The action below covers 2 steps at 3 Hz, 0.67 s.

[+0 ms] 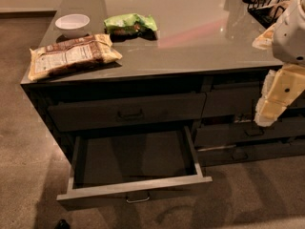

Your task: Close middle drawer

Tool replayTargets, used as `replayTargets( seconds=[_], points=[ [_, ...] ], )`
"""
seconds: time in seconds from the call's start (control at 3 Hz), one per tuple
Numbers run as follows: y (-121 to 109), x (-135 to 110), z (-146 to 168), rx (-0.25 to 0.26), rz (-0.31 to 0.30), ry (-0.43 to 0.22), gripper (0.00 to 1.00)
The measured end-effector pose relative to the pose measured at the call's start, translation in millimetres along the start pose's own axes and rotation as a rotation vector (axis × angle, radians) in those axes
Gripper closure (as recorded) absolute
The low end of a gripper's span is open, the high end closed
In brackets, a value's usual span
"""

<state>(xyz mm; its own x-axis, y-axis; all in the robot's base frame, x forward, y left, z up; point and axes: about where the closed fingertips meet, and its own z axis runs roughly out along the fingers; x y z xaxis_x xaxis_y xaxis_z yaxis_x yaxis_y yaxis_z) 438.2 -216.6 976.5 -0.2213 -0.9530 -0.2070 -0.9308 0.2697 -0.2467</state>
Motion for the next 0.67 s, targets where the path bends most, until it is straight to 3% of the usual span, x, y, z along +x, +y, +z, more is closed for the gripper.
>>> replayTargets(
  seconds=[0.33, 0.67],
  points=[
    [0.0, 0.0, 0.0, 0.000, 0.000, 0.000, 0.00],
    [-5.1, 9.1, 30.4, -0.049, 0.026, -0.002, 0.00]
  ],
)
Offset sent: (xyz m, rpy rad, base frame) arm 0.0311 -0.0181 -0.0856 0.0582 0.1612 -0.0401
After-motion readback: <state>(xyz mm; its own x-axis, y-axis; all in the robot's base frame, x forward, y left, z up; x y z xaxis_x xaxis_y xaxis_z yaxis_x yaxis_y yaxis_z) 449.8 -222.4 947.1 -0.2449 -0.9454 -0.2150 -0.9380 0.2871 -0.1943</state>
